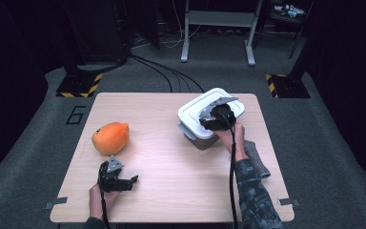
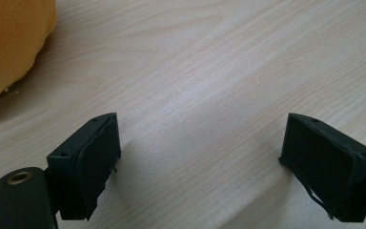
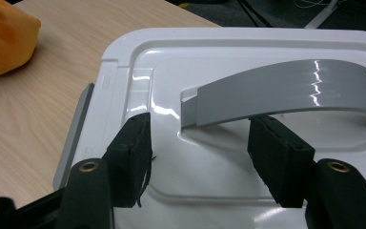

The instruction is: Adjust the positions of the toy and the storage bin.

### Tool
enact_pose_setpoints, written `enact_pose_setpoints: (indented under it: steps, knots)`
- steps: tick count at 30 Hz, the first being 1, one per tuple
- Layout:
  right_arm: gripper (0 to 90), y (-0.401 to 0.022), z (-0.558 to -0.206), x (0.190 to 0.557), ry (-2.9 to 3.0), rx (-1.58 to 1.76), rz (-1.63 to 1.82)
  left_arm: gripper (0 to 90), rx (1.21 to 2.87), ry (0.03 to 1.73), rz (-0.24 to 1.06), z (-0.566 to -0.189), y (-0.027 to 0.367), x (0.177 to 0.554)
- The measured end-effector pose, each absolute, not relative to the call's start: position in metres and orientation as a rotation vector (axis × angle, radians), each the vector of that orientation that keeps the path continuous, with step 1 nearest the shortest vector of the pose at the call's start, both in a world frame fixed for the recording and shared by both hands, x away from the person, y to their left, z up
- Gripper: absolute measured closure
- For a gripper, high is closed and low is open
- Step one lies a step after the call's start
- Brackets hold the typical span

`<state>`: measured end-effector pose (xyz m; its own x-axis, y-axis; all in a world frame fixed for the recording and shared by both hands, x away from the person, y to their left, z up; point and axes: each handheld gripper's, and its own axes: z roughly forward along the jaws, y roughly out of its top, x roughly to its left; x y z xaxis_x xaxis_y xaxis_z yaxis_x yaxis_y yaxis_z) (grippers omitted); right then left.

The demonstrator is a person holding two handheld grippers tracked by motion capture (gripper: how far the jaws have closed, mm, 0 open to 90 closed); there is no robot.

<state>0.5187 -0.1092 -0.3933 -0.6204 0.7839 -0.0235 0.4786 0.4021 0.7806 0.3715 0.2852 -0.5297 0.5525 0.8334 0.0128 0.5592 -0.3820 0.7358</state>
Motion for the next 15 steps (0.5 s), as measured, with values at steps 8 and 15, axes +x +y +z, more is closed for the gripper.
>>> enact_pose_setpoints:
  steps: [8, 15]
  knots:
    - [40.2, -0.1083, -0.3977, 0.5282, 2.27, 1.116, 1.151, 12.7, 2.092, 1.116, 0.505, -0.5297, 0.2852, 0.3714]
    - [40.3, -0.108, -0.4004, 0.5269, 2.279, 1.114, 1.186, 12.8, 2.093, 1.115, 0.505, -0.5297, 0.2852, 0.3714]
